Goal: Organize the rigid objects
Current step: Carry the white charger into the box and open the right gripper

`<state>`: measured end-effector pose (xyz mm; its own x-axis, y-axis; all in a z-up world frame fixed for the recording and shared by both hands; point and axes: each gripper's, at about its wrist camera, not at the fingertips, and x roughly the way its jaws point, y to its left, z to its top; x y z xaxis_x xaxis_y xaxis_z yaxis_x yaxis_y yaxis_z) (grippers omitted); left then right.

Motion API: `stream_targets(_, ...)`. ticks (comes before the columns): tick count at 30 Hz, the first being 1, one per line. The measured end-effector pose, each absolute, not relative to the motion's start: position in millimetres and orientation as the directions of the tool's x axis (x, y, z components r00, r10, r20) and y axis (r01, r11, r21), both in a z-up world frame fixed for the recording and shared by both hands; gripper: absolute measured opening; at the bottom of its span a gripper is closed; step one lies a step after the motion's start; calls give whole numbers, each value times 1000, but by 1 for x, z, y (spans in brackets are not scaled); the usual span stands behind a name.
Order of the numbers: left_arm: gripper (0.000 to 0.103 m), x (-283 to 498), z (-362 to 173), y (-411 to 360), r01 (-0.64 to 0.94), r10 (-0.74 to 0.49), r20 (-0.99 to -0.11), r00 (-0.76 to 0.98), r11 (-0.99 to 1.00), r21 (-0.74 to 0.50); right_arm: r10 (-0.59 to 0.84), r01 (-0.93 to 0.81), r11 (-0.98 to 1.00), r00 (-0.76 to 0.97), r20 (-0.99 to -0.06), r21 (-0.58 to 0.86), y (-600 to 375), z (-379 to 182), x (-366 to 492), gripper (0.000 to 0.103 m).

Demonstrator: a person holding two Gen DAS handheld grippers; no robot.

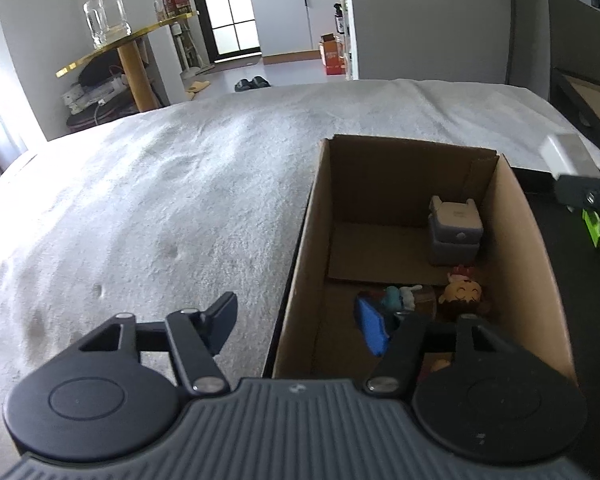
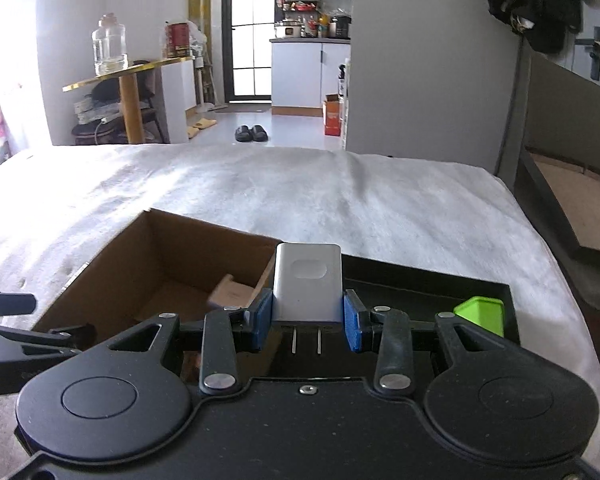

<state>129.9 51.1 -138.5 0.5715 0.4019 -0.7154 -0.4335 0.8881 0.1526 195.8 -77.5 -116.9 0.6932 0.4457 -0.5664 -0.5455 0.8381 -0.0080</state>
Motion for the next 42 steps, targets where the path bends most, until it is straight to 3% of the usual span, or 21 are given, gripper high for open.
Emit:
stream_targets(4,41,131,-140,56,-422,378,-728,571,897,134,476,-580,814,681,-556,-13,-65,-114,192,36)
stream_targets(11,19,127,-142,58,-409,346,-731,588,907,100,505,-635,772,652,-566,-42,-43,-114,181,36)
stream_targets(25,14,122,-140,65,-427,325,-727,605,903,49,557,-734,678,557,-617,-51,-2,-130,172,37)
stream_targets(42,14,125,-134,58,-432,361,-723,588,897,96,518,-651,759,596,-613,9,-39,-117,175,43)
